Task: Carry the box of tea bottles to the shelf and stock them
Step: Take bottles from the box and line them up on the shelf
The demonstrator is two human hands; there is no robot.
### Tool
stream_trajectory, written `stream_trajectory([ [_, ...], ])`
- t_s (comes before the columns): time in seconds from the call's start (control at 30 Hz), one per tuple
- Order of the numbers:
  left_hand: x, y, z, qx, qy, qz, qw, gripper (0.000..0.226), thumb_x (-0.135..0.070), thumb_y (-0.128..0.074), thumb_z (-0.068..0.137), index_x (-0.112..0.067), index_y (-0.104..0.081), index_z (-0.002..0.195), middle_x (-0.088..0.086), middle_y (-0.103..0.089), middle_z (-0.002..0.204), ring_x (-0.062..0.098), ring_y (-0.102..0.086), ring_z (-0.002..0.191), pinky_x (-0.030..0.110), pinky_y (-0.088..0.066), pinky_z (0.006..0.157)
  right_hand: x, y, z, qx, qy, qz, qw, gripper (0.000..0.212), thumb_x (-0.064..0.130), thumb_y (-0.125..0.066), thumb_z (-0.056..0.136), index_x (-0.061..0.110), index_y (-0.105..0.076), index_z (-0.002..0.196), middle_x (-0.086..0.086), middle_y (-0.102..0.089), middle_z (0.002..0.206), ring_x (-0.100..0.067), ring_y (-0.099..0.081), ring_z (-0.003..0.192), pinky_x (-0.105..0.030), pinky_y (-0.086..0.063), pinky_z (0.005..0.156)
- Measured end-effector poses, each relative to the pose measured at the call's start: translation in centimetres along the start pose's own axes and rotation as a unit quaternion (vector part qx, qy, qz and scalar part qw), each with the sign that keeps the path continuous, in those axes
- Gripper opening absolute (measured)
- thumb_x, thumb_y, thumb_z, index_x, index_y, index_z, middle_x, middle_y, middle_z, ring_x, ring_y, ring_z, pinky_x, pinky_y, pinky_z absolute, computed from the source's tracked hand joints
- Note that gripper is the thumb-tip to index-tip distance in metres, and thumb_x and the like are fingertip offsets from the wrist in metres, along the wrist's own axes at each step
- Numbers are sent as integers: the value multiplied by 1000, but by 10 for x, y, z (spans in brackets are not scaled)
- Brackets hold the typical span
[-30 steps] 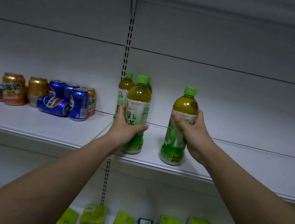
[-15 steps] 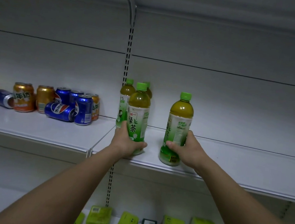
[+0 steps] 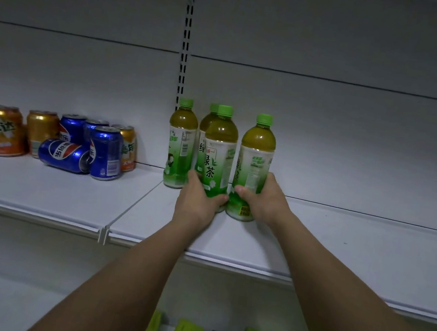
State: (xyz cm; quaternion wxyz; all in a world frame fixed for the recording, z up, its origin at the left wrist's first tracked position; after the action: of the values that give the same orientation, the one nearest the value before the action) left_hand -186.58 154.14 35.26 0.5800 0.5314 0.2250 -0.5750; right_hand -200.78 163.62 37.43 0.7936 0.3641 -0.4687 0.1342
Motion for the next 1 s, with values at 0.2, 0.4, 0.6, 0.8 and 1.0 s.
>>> stream_trajectory([
  [0.2,7,-7,26,-39,-13,104,994,71,-36,-78,75,-9,-43,131,11,-44,132,29,-45,125,40,-37,108,-7,-8,32,-20,-3,-12,1000,50,30,-69,86,13,-44,126,-8,-61,126,-28,-59,114,-41,-47,97],
  [0.4,4,-13,40,-45,-30,112,992,53,-33,-80,74,-12,-57,116,7,-60,120,26,-59,111,36,-47,93,-16,-11,51,-40,-17,-24,999,48,32,-65,88,12,-43,126,-8,-60,125,-29,-58,113,-40,-46,94],
  [0.6,6,-19,40,-28,-21,53,998,52,-24,-80,76,-14,-48,115,5,-63,123,24,-60,114,39,-49,98,-30,-13,49,-101,6,35,994,40,30,-62,91,12,-45,122,-3,-62,115,-19,-55,94,-30,-42,82],
  [0.8,-2,-26,41,-24,-74,166,983,59,-34,-72,82,-11,-49,131,10,-49,127,28,-54,115,37,-45,99,-38,-11,50,-96,11,81,992,44,16,-68,81,20,-42,117,3,-60,110,-15,-58,97,-30,-45,82],
  [1.0,-18,-32,31,-21,-145,224,963,50,-16,-63,87,-13,-33,127,14,-67,103,35,-65,92,45,-54,77,-43,-1,50,-159,14,-3,987,52,16,-72,73,14,-48,118,-10,-60,116,-29,-57,107,-40,-50,88],
])
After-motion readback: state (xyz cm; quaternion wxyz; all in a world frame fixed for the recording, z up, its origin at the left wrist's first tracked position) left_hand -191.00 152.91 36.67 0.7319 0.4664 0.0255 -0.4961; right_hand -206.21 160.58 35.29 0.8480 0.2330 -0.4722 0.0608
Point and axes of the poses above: each hand's wrist, its own z-axis towards the middle knuckle, its own y-axis out of the back of the hand, x = y × z, the point moved 9 cm from there along z, towards the middle knuckle
